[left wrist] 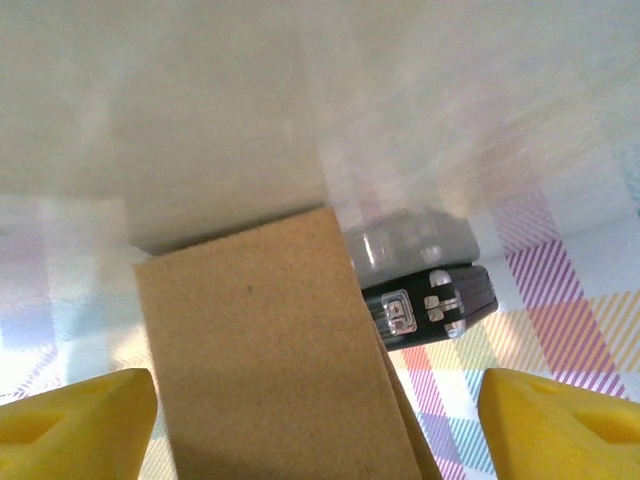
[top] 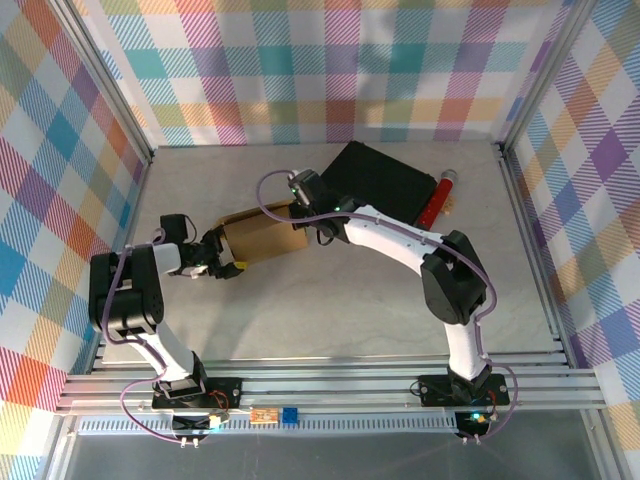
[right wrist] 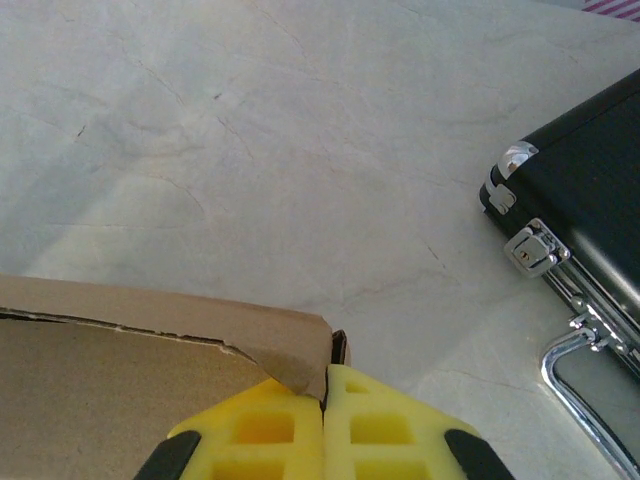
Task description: Fold the paper box
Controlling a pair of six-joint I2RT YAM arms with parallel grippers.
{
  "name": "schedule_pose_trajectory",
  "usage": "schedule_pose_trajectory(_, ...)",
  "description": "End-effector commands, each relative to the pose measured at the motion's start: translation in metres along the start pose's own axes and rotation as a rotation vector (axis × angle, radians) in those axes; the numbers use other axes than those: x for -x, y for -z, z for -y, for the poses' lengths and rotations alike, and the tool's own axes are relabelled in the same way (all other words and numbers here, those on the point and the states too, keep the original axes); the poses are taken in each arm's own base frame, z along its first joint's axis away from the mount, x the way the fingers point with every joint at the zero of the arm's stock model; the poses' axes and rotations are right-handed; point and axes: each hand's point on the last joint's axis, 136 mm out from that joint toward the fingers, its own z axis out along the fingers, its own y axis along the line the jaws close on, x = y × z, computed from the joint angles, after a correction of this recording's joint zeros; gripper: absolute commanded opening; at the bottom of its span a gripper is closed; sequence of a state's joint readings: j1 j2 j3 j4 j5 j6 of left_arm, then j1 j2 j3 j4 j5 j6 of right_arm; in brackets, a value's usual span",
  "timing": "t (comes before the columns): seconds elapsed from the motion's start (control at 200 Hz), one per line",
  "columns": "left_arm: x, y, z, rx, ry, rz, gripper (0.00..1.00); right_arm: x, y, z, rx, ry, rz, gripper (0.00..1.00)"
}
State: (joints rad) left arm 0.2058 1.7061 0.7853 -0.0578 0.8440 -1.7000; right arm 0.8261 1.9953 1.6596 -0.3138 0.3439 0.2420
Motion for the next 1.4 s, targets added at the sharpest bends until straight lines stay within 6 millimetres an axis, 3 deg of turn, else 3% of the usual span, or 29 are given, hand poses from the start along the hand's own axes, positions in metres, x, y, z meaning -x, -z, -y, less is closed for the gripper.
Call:
schedule_pose_trajectory(0.0,0.009,0.025,-0.009,0.05,-0.049,0.062,0.85,-0.073,-0.019,0.002,0.001,0.113,-0.261,0.0)
schedule_pose_trajectory(0.16,0.02,0.072,-0.008,0.102,-0.156,0.196,0.85,-0.071,-0.022,0.003,-0.002,0.132,-0.277,0.0)
schedule_pose_trajectory(0.245,0.022,0.1,-0.006,0.137,-0.261,0.291,0.79,-0.071,-0.023,0.005,-0.003,0.13,-0.287,0.0)
schedule_pose_trajectory(0.325,0.016,0.13,0.004,0.146,-0.414,0.398,0.65,-0.071,-0.025,0.004,0.009,0.138,-0.294,0.0)
schedule_pose_trajectory(0.4,0.003,0.16,0.024,0.153,-0.608,0.514,0.43,-0.069,-0.026,0.003,0.014,0.147,-0.297,0.0)
schedule_pose_trajectory(0.48,-0.024,0.174,0.05,0.149,-0.873,0.559,0.35,-0.068,-0.026,0.002,0.024,0.156,-0.298,0.0)
schedule_pose_trajectory(0.58,-0.07,0.171,0.074,0.134,-1.224,0.528,0.34,-0.067,-0.026,0.0,0.043,0.16,-0.302,0.0)
schedule_pose_trajectory(0.605,-0.086,0.162,0.074,0.156,-1.332,0.505,0.33,-0.066,-0.026,0.001,0.043,0.16,-0.304,0.0)
schedule_pose_trajectory(0.7,-0.117,0.141,0.065,0.251,-1.599,0.433,0.23,-0.065,-0.026,0.001,0.044,0.163,-0.304,0.0)
schedule_pose_trajectory(0.78,-0.114,0.137,0.055,0.339,-1.681,0.429,0.16,-0.065,-0.028,0.003,0.046,0.158,-0.311,0.0)
schedule_pose_trajectory(0.86,-0.1,0.139,0.045,0.412,-1.712,0.449,0.16,-0.065,-0.029,0.004,0.048,0.157,-0.314,0.0)
schedule_pose_trajectory(1.065,-0.088,0.13,0.026,0.464,-1.717,0.405,0.34,-0.066,-0.031,0.005,0.05,0.161,-0.319,0.0)
schedule_pose_trajectory(1.24,-0.074,0.136,0.026,0.528,-1.717,0.475,0.39,-0.067,-0.031,0.007,0.05,0.156,-0.324,0.0)
schedule_pose_trajectory(1.39,-0.073,0.122,0.032,0.514,-1.72,0.432,0.4,-0.067,-0.031,0.006,0.057,0.152,-0.326,0.0)
